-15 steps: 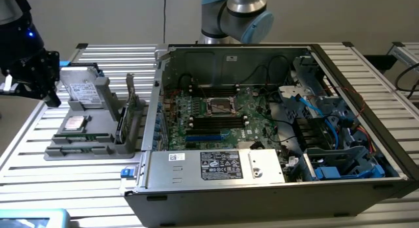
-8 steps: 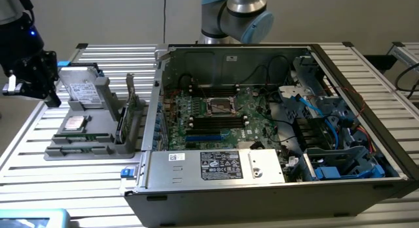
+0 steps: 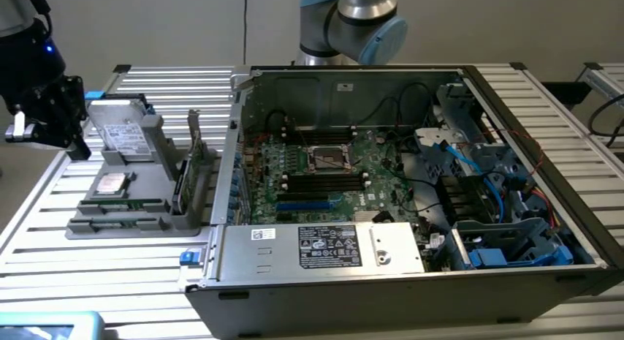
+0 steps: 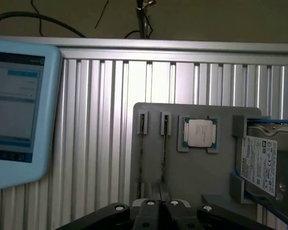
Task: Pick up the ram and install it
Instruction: 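Pick up the ram and move it above insertion slot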
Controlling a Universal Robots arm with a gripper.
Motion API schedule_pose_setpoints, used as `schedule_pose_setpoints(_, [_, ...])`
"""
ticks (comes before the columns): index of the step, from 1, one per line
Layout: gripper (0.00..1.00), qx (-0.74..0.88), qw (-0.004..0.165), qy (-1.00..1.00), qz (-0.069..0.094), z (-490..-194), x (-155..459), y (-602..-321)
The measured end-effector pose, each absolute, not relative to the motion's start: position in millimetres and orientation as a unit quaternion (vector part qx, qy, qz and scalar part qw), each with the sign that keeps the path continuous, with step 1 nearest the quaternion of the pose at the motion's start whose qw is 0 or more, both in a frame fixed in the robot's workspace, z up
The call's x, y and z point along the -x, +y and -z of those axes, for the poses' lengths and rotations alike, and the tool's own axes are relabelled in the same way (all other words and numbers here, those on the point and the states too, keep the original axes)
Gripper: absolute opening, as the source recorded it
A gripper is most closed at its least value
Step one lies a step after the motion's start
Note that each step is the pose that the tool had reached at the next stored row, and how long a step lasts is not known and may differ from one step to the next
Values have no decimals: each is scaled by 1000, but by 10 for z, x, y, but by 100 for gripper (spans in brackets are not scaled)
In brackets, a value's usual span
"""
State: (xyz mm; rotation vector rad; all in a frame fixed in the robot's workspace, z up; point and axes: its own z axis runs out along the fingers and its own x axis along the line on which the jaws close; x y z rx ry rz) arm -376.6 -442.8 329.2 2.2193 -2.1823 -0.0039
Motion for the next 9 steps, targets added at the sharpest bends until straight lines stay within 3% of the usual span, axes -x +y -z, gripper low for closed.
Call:
schedule_pose_setpoints(1, [12,-713,15,-701,1,-3292,3766,-4428])
schedule_pose_setpoints(3, [24,-713,14,-701,1,-3285,3766,-4428])
schedule_pose_setpoints(4, [24,-713,14,-701,1,-3274,3766,-4428])
schedule_pose_setpoints(6, [36,-713,15,-701,1,-3240,3766,-4428])
schedule_pose_setpoints(9, [36,-713,15,-701,1,-3184,3760,-4429])
